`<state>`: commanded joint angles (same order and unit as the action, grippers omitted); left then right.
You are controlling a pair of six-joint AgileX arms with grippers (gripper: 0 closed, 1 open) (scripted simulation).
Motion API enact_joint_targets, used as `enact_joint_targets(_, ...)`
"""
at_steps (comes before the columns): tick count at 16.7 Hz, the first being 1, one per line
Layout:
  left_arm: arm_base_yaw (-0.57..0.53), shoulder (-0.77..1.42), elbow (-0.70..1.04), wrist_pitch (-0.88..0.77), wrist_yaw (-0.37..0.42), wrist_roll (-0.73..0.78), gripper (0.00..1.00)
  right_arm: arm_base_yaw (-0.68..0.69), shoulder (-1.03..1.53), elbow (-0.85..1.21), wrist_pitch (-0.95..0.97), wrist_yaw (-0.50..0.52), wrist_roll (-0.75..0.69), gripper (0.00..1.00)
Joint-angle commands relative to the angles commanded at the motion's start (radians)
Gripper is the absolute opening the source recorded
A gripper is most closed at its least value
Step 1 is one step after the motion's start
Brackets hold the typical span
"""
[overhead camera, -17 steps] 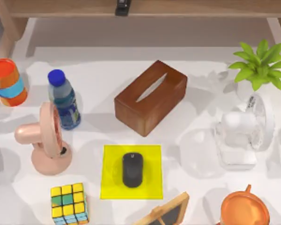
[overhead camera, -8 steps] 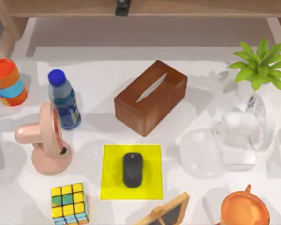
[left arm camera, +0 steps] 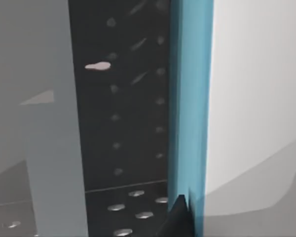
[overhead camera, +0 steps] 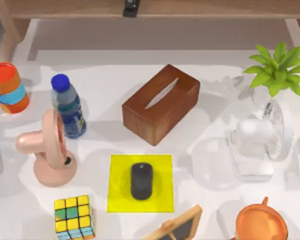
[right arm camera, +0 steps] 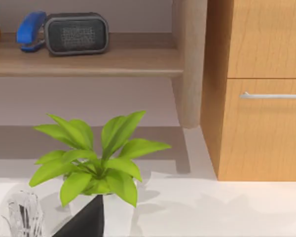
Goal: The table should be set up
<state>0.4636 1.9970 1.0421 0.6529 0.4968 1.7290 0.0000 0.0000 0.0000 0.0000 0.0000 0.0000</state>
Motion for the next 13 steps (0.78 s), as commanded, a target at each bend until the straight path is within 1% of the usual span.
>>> enact_joint_targets(1,0.0,0.0,0.0,0.0,0.0,0.0,0.0,0.0,0.0,0.0,0.0,0.0,0.0,1.0)
enact_joint_targets(13,0.0,0.0,0.0,0.0,0.0,0.0,0.9,0.0,0.0,0.0,0.0,0.0,0.0,1.0)
